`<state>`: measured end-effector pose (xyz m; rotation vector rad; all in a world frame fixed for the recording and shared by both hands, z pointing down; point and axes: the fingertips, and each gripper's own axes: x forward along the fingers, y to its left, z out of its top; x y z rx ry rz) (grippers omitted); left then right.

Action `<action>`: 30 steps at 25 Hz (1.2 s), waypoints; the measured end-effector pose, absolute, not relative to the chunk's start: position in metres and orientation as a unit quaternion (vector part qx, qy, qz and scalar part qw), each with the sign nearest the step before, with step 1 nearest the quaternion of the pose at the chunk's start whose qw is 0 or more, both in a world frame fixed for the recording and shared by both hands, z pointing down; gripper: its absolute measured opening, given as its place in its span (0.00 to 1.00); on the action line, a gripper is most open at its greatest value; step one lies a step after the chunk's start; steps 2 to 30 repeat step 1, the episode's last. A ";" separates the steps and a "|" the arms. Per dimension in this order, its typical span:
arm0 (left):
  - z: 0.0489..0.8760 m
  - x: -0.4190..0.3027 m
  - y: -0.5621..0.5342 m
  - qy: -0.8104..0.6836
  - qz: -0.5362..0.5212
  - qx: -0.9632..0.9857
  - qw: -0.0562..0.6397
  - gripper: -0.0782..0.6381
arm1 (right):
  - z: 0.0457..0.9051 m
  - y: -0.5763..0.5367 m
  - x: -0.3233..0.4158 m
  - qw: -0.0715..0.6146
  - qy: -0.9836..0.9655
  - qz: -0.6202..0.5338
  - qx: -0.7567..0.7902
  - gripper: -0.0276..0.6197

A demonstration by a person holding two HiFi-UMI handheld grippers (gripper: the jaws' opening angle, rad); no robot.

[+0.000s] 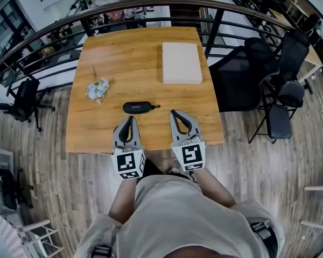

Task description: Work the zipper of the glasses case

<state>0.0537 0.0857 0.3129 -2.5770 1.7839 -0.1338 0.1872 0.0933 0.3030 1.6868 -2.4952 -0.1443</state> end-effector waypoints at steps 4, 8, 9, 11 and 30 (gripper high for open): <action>0.313 0.054 0.086 0.568 -0.043 -0.822 0.002 0.14 | 0.303 0.094 0.187 0.063 -0.826 -0.048 0.557 0.08; 0.313 0.054 0.086 0.568 -0.043 -0.822 0.002 0.14 | 0.303 0.094 0.187 0.063 -0.826 -0.048 0.557 0.08; 0.313 0.054 0.086 0.568 -0.043 -0.822 0.002 0.14 | 0.303 0.094 0.187 0.063 -0.826 -0.048 0.557 0.08; 0.313 0.054 0.086 0.568 -0.043 -0.822 0.002 0.14 | 0.303 0.094 0.187 0.063 -0.826 -0.048 0.557 0.08; 0.313 0.054 0.086 0.568 -0.043 -0.822 0.002 0.14 | 0.303 0.094 0.187 0.063 -0.826 -0.048 0.557 0.08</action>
